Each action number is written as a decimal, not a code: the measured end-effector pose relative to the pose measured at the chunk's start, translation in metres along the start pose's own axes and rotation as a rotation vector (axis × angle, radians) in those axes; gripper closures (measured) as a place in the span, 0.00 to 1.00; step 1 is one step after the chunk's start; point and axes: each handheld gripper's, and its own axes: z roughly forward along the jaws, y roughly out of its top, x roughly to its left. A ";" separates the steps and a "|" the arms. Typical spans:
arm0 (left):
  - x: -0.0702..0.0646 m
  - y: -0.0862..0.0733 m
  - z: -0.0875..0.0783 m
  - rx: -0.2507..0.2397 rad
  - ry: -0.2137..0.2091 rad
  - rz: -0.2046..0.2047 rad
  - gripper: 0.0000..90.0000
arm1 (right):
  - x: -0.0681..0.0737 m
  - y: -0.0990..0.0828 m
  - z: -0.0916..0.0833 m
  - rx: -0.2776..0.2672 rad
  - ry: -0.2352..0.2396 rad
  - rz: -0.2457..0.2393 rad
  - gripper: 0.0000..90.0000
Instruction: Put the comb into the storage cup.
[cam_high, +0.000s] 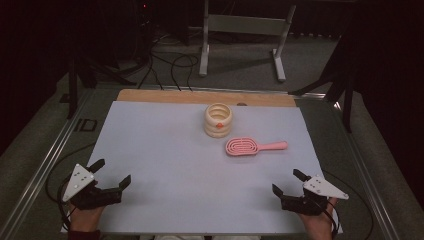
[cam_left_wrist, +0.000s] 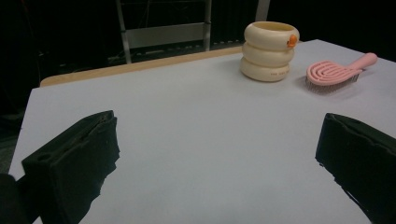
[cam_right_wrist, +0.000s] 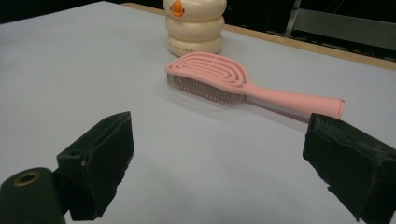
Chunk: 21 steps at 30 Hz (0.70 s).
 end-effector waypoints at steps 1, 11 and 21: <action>0.000 0.000 0.000 0.002 0.000 0.002 0.00 | -0.001 0.000 -0.001 0.000 -0.003 0.009 0.10; 0.000 -0.001 0.001 0.001 0.009 -0.002 0.00 | -0.003 0.001 -0.003 -0.001 -0.009 0.042 0.10; -0.001 -0.002 0.000 -0.009 0.012 -0.007 0.00 | -0.002 0.006 -0.005 -0.016 0.004 0.035 0.10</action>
